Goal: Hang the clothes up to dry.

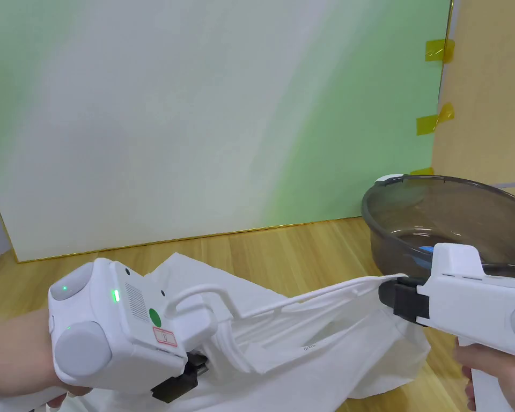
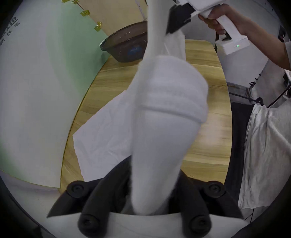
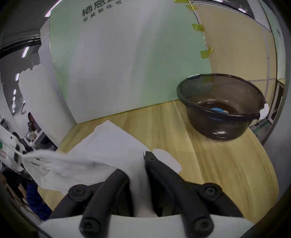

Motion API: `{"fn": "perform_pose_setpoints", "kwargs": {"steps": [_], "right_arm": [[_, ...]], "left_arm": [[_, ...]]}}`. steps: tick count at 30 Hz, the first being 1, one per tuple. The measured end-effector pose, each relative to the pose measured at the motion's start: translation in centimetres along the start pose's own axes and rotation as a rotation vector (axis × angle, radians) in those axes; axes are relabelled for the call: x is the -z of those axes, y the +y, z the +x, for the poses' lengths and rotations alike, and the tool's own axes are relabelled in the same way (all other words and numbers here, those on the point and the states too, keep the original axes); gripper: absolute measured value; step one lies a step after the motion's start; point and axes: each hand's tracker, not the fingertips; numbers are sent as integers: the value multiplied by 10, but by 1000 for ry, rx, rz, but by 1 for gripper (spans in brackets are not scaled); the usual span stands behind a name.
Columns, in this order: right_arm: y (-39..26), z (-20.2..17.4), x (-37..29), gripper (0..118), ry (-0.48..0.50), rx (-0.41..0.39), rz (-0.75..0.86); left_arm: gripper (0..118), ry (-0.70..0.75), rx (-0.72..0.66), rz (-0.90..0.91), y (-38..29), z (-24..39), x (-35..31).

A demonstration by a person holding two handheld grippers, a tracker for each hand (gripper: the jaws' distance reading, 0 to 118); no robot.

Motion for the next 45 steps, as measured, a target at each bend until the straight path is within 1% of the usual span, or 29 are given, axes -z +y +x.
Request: {"fn": "perform_pose_setpoints", "kwargs": {"steps": [3, 5, 7, 9, 10, 11, 12, 14, 15, 16, 17, 18, 19, 20, 23, 24, 27, 28, 29, 30, 31, 32, 34, 37, 39, 40, 43, 44, 45], "right_arm": [[17, -11, -12, 1, 27, -1, 30], [35, -30, -28, 1, 56, -59, 92], [49, -48, -41, 1, 75, -114, 122], [63, -68, -57, 1, 103, -140, 180], [68, -75, -63, 1, 151, -165, 195], [75, -85, -69, 1, 166, -172, 212], [79, -91, -74, 1, 162, -178, 232], [85, -104, -81, 1, 157, -251, 273], [85, -106, -82, 1, 144, -254, 278], [85, -104, -81, 1, 152, -245, 272], [83, -102, -80, 1, 170, -255, 260], [78, -101, -79, 1, 176, -273, 251], [73, -100, -79, 1, 161, -294, 248], [67, -95, -76, 1, 148, -327, 236], [45, -90, -69, 1, 200, -386, 157], [34, -90, -64, 1, 214, -427, 133], [2, -96, -44, 1, 218, -560, 52], [-7, -98, -37, 1, 242, -582, 22], [-17, -100, -29, 1, 274, -614, 0], [-27, -103, -20, 1, 314, -655, -35], [-34, -107, -13, 1, 335, -695, -67], [-43, -111, -5, 1, 326, -728, -84], [-59, -121, 10, 1, 340, -808, -137], [-73, -131, 25, 1, 374, -798, -155], [-77, -137, 32, 1, 413, -787, -189], [-78, -138, 34, 1, 432, -794, -190], [-84, -143, 35, 2, 464, -843, -202], [-84, -142, 31, 7, 469, -864, -188], [-80, -139, 27, 33, 497, -880, -160]], "left_arm": [[8, 30, -20, -13, 2, -1, 11], [8, 38, -55, -26, 4, -5, 18], [8, 57, -90, -31, 7, -9, 22], [8, 56, -109, -30, 10, -14, 23], [8, 49, -111, -23, 12, -17, 23], [8, 54, -132, -18, 15, -19, 23], [8, 57, -139, -10, 17, -20, 22], [8, 59, -163, 18, 23, -23, 17], [8, 42, -171, 31, 25, -24, 11], [8, 42, -180, 48, 27, -25, 7], [8, 26, -190, 54, 28, -28, 2], [8, 39, -194, 62, 28, -30, -2], [8, 41, -194, 65, 27, -31, -4], [8, 55, -226, 84, 27, -33, -6], [8, 41, -234, 81, 25, -37, -15], [8, 64, -231, 105, 24, -35, -17], [8, 21, -247, 103, 23, -35, -24], [8, 38, -247, 116, 23, -32, -24], [8, 11, -259, 105, 24, -31, -27], [8, 17, -264, 136, 23, -27, -29], [8, -3, -266, 128, 23, -24, -30], [8, -14, -275, 138, 23, -21, -30], [8, -15, -273, 139, 23, -18, -31], [8, 6, -267, 125, 19, -14, -26], [8, -1, -278, 119, 15, -13, -24], [8, -19, -279, 111, 13, -12, -24], [8, -5, -281, 124, 9, -7, -25], [8, -18, -276, 115, 9, -8, -27], [8, -24, -280, 119, 7, -8, -28]]}}
